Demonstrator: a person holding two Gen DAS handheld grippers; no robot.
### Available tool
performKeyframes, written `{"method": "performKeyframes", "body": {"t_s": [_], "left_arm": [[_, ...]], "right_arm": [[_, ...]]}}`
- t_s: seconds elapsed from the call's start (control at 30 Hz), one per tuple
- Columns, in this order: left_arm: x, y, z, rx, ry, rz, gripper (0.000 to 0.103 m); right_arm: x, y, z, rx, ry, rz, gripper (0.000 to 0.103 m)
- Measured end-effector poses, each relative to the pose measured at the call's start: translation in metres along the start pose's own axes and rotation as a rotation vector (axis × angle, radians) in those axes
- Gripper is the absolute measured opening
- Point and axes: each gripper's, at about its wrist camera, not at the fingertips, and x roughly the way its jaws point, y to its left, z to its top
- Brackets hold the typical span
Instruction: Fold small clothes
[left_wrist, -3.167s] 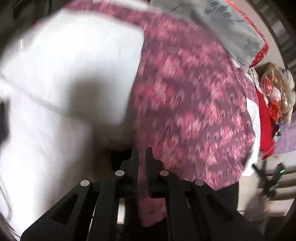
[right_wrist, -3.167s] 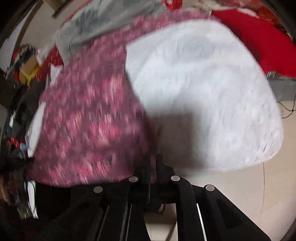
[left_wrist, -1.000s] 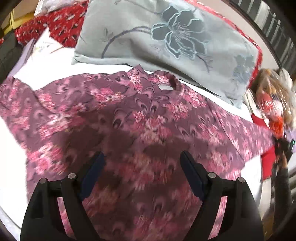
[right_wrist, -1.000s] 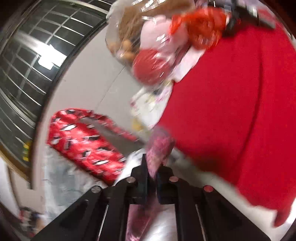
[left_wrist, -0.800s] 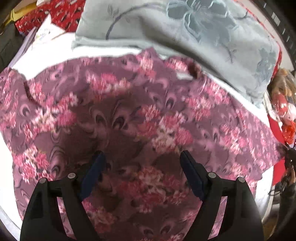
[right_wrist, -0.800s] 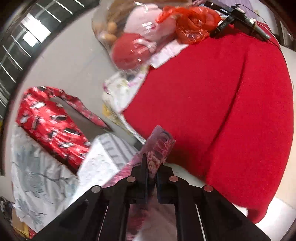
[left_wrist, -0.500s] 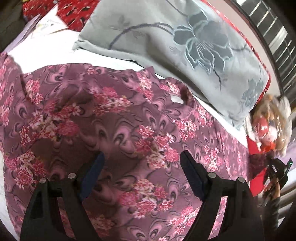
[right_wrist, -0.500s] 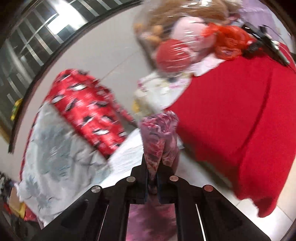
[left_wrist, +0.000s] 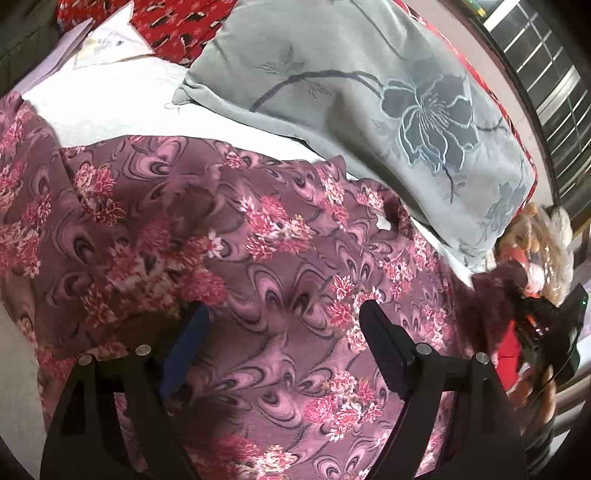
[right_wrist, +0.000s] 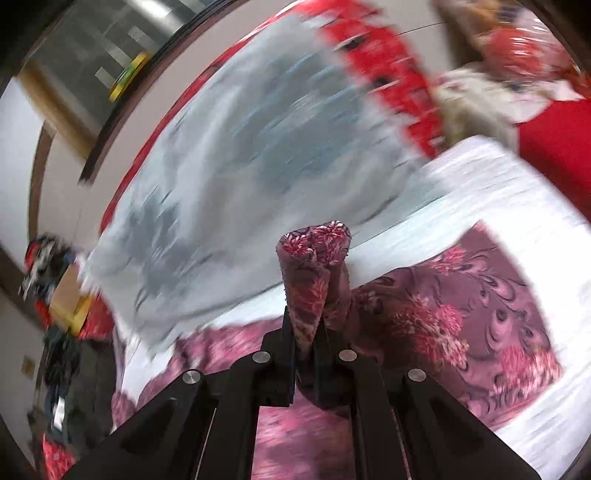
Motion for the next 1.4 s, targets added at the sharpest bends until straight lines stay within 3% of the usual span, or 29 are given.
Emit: {"method": "performKeyframes", "body": {"t_s": [0.4, 0.53, 0.6, 0.7, 0.8, 0.87, 0.93, 1.0, 1.07, 1.1, 1.13, 1.17, 1.33, 1.4], "left_arm": [[-0.024, 0.031, 0.01, -0.084, -0.034, -0.077, 0.083], [-0.032, 0.041, 0.013, -0.122, -0.047, -0.129, 0.083], [-0.034, 0.045, 0.013, -0.144, -0.049, -0.157, 0.084], [-0.028, 0.043, 0.012, -0.15, -0.015, -0.198, 0.084], [-0.014, 0.032, 0.009, -0.123, 0.046, -0.216, 0.084], [-0.005, 0.022, 0.006, -0.101, 0.081, -0.218, 0.084], [0.005, 0.008, 0.002, -0.078, 0.113, -0.232, 0.084], [0.015, -0.005, -0.001, -0.058, 0.134, -0.236, 0.084], [0.016, -0.014, -0.005, -0.044, 0.092, -0.184, 0.082], [0.015, -0.016, -0.005, -0.039, 0.062, -0.155, 0.068], [0.012, -0.018, -0.004, -0.03, 0.025, -0.122, 0.028], [0.009, -0.019, -0.003, -0.024, 0.01, -0.104, 0.01], [-0.025, 0.005, 0.007, -0.11, -0.137, -0.042, 0.008], [-0.031, 0.014, 0.009, -0.121, -0.157, -0.018, 0.008]], "right_arm": [[0.072, 0.153, -0.09, -0.256, 0.17, 0.153, 0.007], [0.085, 0.182, -0.121, -0.32, 0.207, 0.185, 0.01], [0.099, 0.19, -0.143, -0.343, 0.267, 0.172, 0.013], [0.109, 0.188, -0.172, -0.395, 0.365, 0.133, 0.024], [0.085, 0.181, -0.175, -0.419, 0.34, 0.158, 0.031], [0.063, 0.168, -0.17, -0.42, 0.313, 0.159, 0.044], [0.04, 0.149, -0.16, -0.409, 0.277, 0.144, 0.051], [0.022, 0.126, -0.151, -0.379, 0.253, 0.109, 0.051], [0.003, 0.098, -0.138, -0.336, 0.22, 0.064, 0.051], [-0.003, 0.088, -0.133, -0.319, 0.206, 0.044, 0.051], [-0.013, 0.072, -0.125, -0.295, 0.185, 0.016, 0.051], [-0.017, 0.066, -0.121, -0.28, 0.17, -0.002, 0.051], [-0.041, 0.002, -0.079, -0.12, 0.054, -0.138, 0.057], [-0.04, -0.019, -0.068, -0.043, 0.028, -0.173, 0.057]]}}
